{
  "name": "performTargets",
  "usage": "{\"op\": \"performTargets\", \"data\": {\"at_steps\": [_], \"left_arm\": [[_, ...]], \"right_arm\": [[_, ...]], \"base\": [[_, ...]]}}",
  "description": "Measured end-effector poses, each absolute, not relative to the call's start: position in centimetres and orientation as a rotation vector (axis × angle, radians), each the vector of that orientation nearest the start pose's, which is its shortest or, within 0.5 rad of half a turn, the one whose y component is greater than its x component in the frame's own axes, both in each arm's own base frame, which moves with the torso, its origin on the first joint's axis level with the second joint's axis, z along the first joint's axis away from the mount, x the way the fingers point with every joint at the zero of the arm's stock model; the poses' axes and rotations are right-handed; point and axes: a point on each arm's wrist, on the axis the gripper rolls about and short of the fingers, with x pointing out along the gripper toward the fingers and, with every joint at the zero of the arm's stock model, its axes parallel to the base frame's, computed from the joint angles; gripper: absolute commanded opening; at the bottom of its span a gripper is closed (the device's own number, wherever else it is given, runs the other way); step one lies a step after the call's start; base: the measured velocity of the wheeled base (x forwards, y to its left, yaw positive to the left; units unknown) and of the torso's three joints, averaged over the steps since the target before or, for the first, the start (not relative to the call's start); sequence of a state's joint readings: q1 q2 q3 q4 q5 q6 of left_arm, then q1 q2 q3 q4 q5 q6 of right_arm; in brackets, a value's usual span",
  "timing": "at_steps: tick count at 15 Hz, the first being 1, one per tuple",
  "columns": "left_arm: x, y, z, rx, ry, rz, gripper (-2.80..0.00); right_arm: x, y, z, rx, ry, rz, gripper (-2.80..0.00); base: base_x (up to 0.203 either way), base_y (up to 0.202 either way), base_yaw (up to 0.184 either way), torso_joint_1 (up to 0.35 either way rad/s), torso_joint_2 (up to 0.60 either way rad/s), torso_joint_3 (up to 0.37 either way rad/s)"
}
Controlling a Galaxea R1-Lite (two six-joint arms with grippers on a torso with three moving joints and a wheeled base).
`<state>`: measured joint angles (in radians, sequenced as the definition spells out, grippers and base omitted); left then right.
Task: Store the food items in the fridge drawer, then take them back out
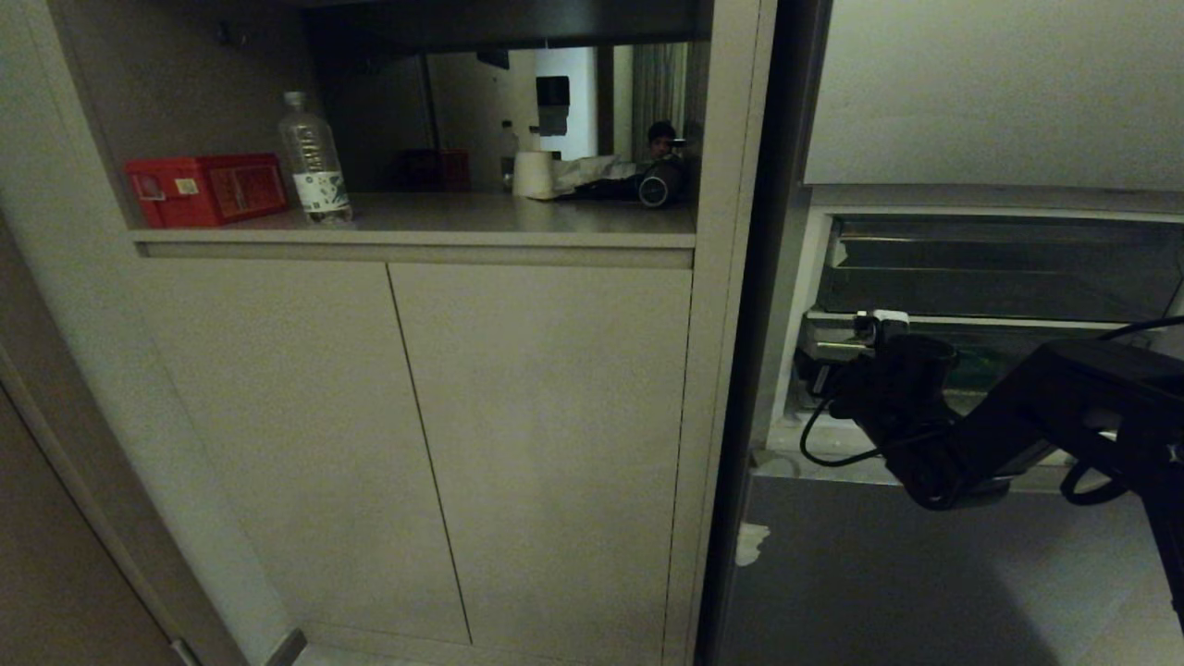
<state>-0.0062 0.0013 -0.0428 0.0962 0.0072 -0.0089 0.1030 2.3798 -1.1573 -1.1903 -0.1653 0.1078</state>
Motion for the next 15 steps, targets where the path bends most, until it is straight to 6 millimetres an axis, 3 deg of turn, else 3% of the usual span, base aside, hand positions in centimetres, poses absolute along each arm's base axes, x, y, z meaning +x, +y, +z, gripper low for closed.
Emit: {"op": "performTargets", "data": {"at_steps": [15], "left_arm": [[-2.62,0.03,7.74,-0.009,0.055,0.001,-2.8]], "right_arm": [[45.69,4.43,7.07,0.099,0.018,-0.074,0.0]], "base": [[0.0,0.0,0.0,0.0,0.0,0.0]]}}
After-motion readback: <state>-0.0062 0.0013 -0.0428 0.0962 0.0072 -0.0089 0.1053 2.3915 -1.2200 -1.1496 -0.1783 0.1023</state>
